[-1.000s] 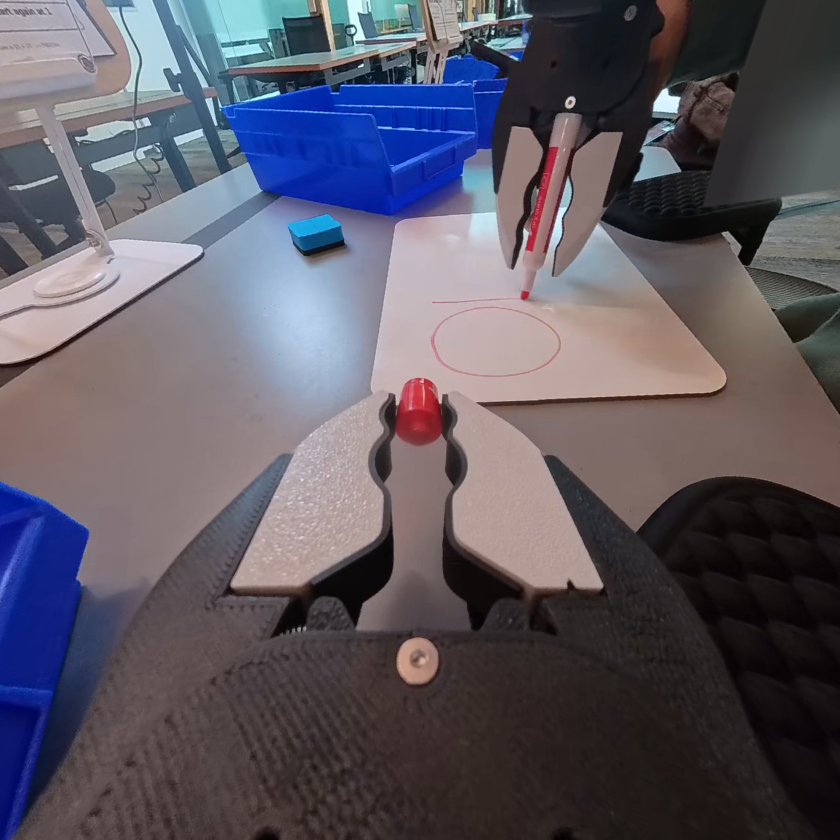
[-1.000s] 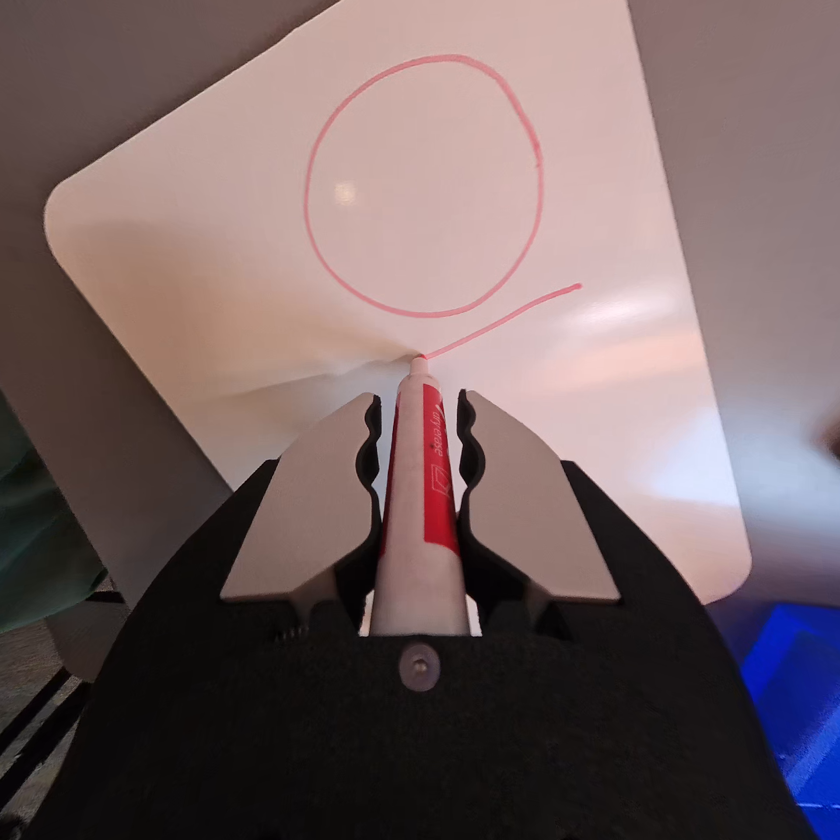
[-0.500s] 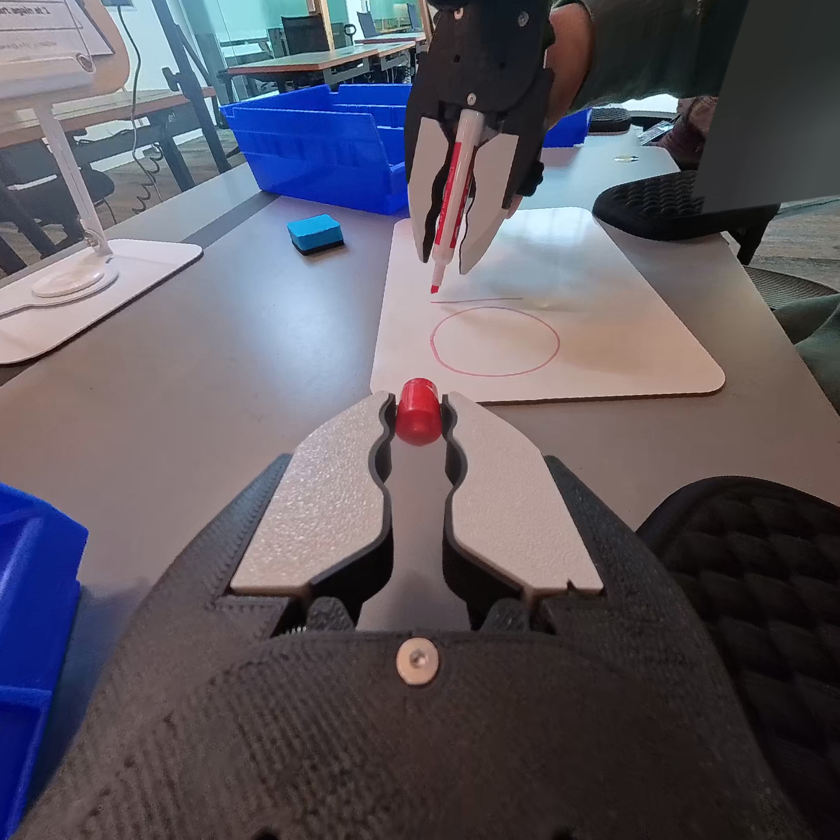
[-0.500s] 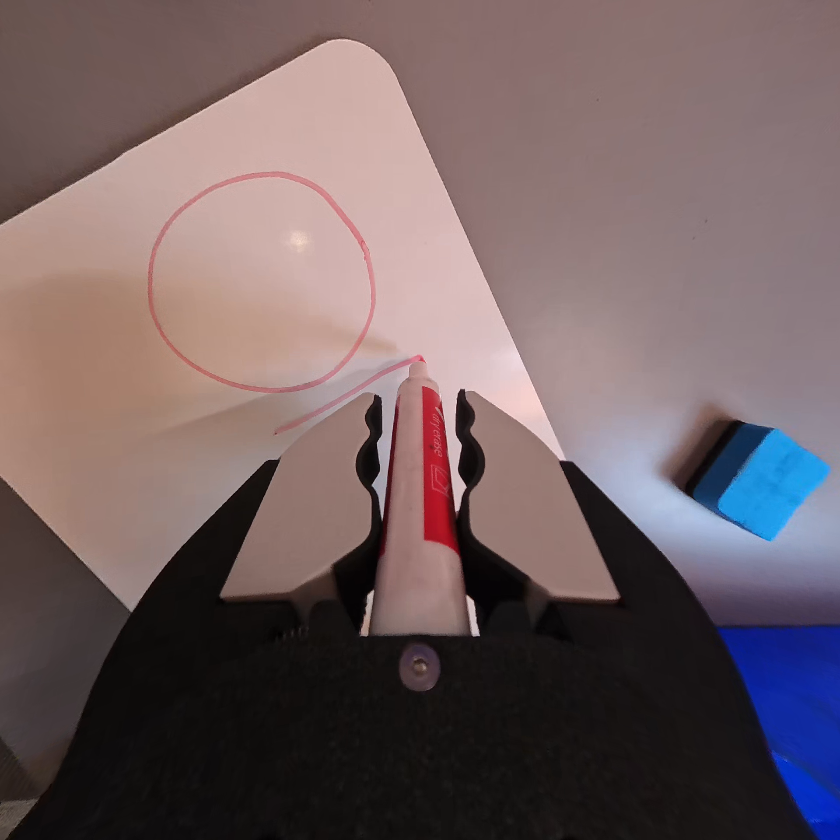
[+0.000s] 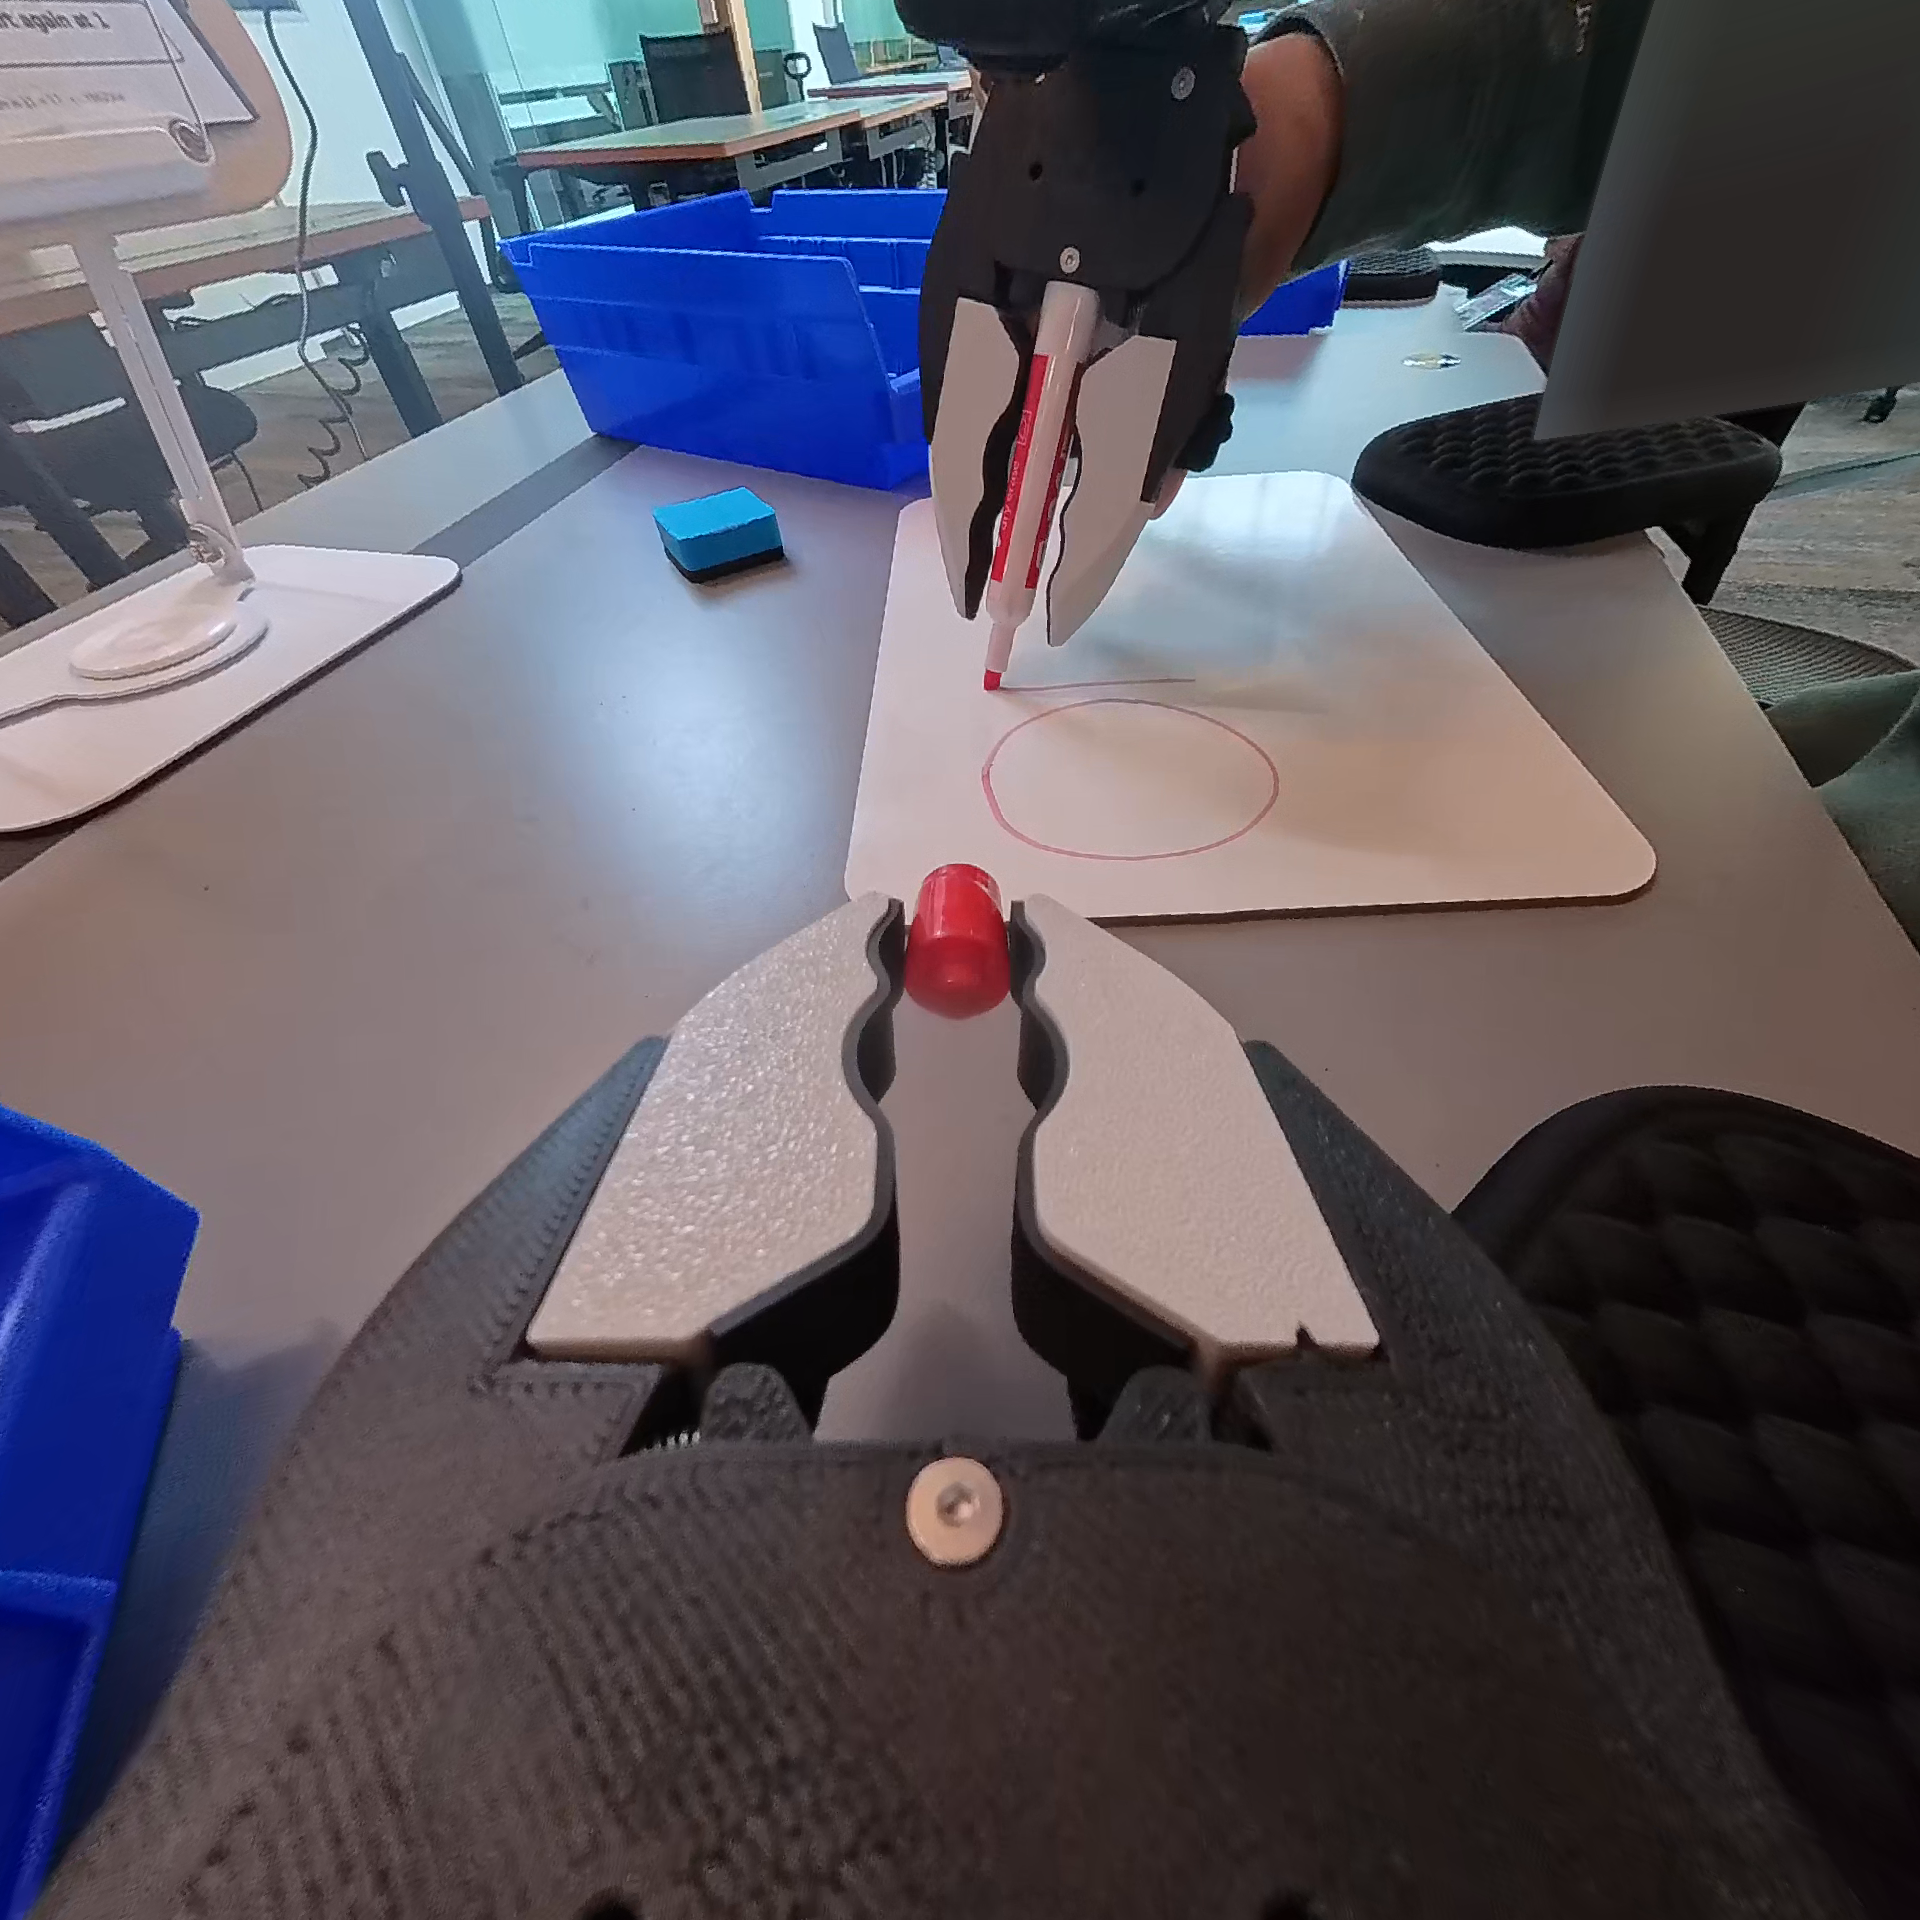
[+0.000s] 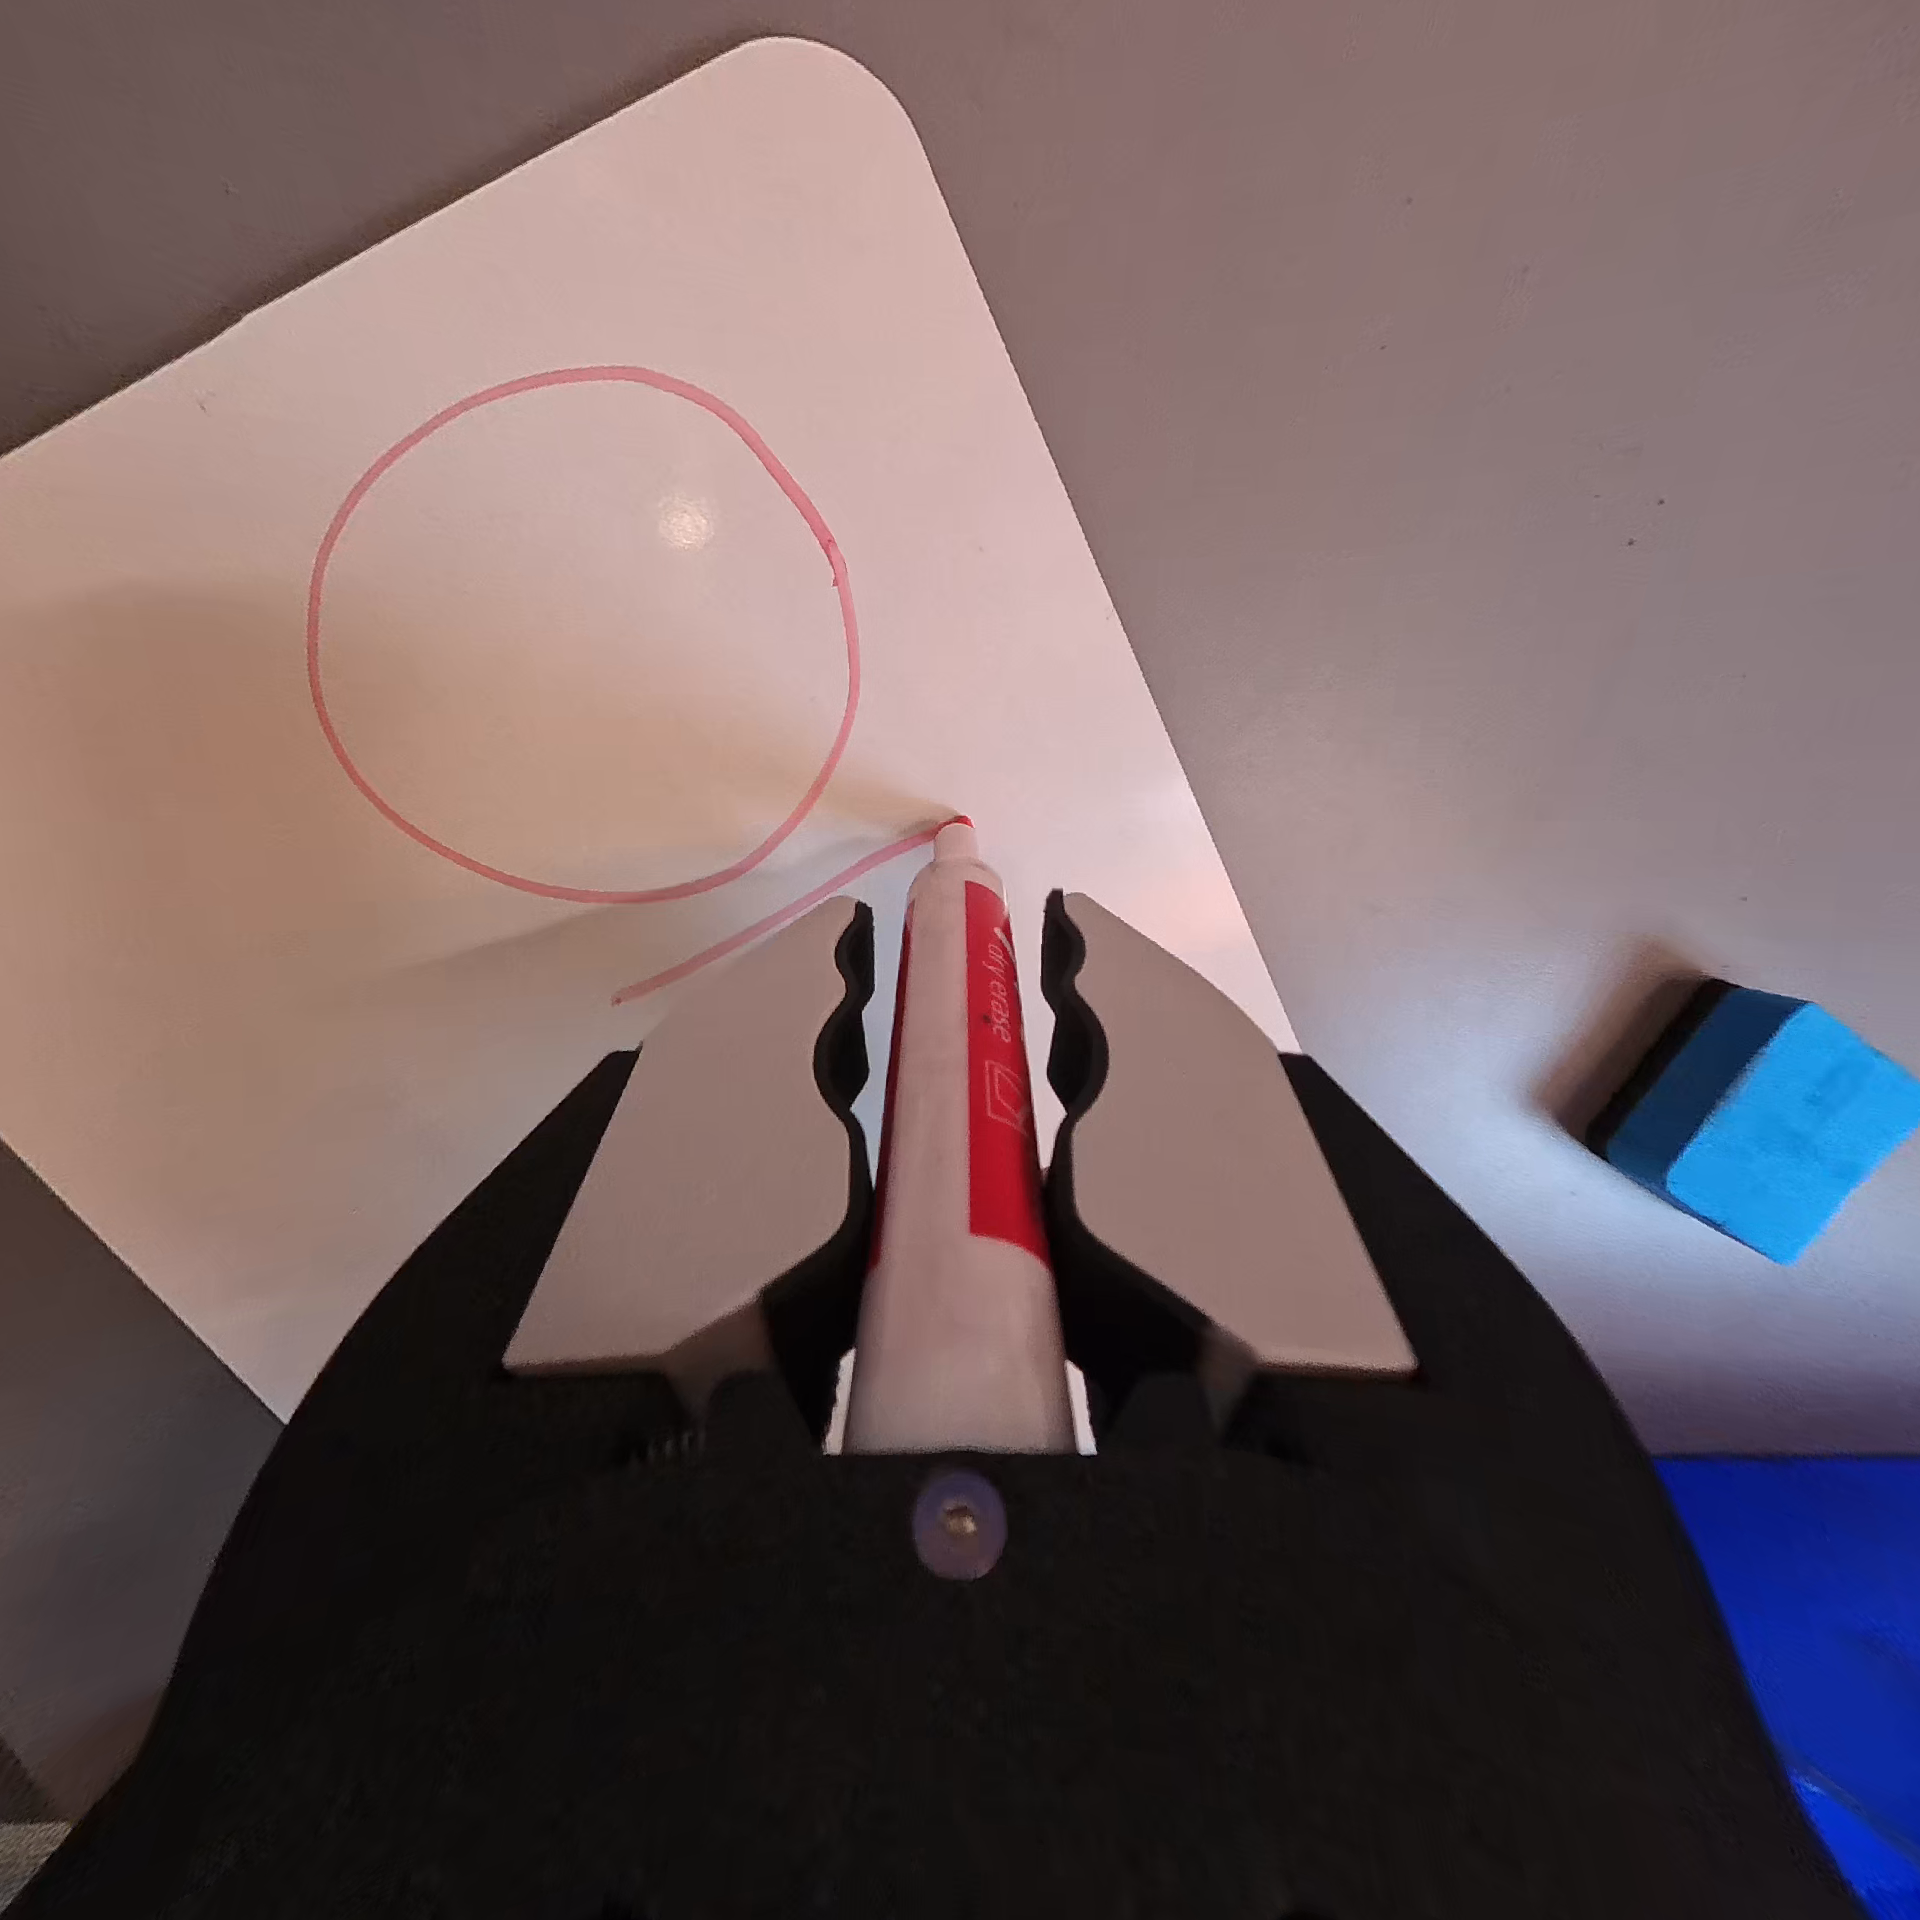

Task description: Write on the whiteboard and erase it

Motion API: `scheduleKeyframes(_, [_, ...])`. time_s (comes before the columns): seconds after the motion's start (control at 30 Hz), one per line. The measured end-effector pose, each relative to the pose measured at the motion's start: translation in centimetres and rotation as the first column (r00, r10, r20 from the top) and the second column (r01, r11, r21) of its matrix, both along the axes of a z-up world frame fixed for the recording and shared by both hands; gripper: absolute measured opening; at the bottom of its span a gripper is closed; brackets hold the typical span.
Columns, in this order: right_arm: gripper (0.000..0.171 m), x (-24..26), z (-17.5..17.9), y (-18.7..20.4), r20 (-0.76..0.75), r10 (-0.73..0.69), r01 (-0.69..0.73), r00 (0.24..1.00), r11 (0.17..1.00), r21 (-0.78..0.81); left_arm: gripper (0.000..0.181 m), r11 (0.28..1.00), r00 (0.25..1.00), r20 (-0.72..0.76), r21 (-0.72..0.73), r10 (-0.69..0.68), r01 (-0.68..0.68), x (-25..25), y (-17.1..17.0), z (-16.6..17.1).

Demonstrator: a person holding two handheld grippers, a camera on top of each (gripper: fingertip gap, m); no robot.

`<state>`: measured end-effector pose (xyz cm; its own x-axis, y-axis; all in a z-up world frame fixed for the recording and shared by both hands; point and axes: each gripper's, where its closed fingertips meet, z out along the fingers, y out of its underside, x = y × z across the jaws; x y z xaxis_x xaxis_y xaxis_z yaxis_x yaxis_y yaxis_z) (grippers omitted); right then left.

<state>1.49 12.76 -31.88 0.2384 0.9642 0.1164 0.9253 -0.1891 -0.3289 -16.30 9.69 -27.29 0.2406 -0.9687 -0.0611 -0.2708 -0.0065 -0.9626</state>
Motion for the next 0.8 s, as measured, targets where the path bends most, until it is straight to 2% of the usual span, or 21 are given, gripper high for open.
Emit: scheduleKeyframes(0.8, [0.032,5.8,-0.1,1.3,0.079,-0.119,0.117,0.990,0.993,0.031,0.019,1.000,1.000,-0.005,0.002,-0.001,0.001,0.1,0.0,0.0])
